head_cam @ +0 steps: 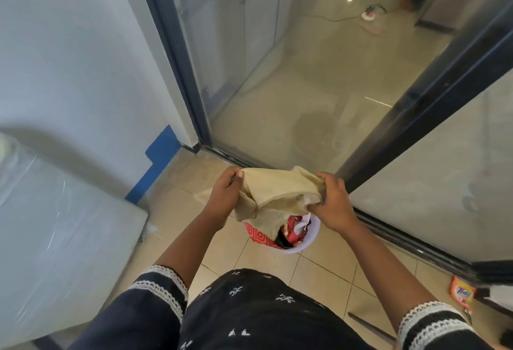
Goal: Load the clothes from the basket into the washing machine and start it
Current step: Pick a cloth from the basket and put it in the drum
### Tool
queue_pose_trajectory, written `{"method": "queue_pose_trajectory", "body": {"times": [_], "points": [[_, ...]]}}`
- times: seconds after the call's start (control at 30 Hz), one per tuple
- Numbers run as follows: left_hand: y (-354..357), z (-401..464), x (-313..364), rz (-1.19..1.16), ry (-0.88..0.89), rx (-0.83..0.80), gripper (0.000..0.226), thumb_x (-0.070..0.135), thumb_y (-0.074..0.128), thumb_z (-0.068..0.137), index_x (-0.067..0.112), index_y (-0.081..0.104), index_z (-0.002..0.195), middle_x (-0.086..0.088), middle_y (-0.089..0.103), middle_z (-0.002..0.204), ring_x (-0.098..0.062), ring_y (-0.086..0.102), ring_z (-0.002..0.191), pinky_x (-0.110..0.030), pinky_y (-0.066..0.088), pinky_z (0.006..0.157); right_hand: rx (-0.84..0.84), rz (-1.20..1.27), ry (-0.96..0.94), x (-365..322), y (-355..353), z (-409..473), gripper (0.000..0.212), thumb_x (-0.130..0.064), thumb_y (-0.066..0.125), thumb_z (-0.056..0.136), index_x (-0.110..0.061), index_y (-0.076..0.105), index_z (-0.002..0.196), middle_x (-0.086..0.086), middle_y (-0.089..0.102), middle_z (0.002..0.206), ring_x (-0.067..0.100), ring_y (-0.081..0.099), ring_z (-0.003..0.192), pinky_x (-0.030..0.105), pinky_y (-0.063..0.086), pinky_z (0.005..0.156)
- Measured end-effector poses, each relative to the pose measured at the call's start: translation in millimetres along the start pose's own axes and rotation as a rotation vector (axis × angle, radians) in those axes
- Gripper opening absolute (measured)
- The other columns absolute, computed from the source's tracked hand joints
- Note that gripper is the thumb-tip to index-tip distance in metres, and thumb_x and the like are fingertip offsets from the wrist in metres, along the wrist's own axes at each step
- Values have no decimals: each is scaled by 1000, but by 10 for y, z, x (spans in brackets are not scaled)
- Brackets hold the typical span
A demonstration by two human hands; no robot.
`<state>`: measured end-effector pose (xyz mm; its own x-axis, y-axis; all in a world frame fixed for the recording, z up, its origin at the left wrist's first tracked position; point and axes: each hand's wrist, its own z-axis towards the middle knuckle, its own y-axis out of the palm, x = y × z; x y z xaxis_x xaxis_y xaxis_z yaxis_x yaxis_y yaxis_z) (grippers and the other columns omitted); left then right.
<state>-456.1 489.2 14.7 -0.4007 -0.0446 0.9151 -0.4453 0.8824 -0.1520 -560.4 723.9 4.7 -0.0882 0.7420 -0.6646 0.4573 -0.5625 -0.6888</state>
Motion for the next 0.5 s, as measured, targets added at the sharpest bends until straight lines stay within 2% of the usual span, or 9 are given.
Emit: {"method": "queue_pose_trajectory", "body": {"times": [0.07,0.13,0.23,0.33,0.37,0.4,0.43,0.5], "points": [[34,-56,156,-80,20,-63,23,27,42,106,16,62,108,-8,61,105,-22,56,98,-41,50,89,-122,-52,-19,9,70,-25,111,-16,87,64,-35,20,150,-2,23,144,27,30,131,48,41,106],[86,-130,347,-187,36,-155,26,28,43,105,13,63,110,-8,62,101,-22,57,94,-38,49,83,-159,-70,-27,12,143,-21,130,-17,91,56,-36,6,153,-2,16,148,30,21,137,53,39,108],[141,-246,644,-389,45,-232,25,24,41,105,13,62,106,-3,68,93,-14,64,85,-31,52,78,-172,-100,43,-26,216,-14,138,-25,95,47,-26,7,153,3,15,149,32,19,140,50,37,110],[86,-299,781,-674,12,-249,21,20,47,101,11,66,105,-8,70,98,-19,65,90,-39,50,92,-174,41,137,-3,333,-24,149,-51,93,26,-21,16,150,3,22,143,23,26,135,34,35,110],[44,-311,778,-737,0,-258,21,21,51,97,11,67,107,-10,70,100,-21,65,92,-41,50,94,-153,131,160,-20,375,-38,146,-54,92,24,-21,22,148,3,29,141,22,34,132,36,40,108],[-3,-334,765,-767,-10,-267,22,23,54,93,12,68,107,-10,70,100,-22,66,91,-40,52,91,-135,225,155,-14,430,-31,133,-50,95,31,-18,32,143,7,41,137,24,44,127,40,46,105],[-58,-353,721,-766,-17,-270,24,24,56,91,13,68,107,-10,70,99,-22,67,90,-38,55,86,-116,287,145,-71,435,-54,107,-37,96,47,-12,43,137,12,54,130,28,53,120,45,49,100],[-212,-393,582,-677,-17,-228,24,24,53,93,14,67,109,-9,72,100,-21,68,90,-34,58,79,-102,370,166,-169,403,-75,48,-16,75,82,-6,55,124,18,64,116,34,59,112,46,51,96]]}}
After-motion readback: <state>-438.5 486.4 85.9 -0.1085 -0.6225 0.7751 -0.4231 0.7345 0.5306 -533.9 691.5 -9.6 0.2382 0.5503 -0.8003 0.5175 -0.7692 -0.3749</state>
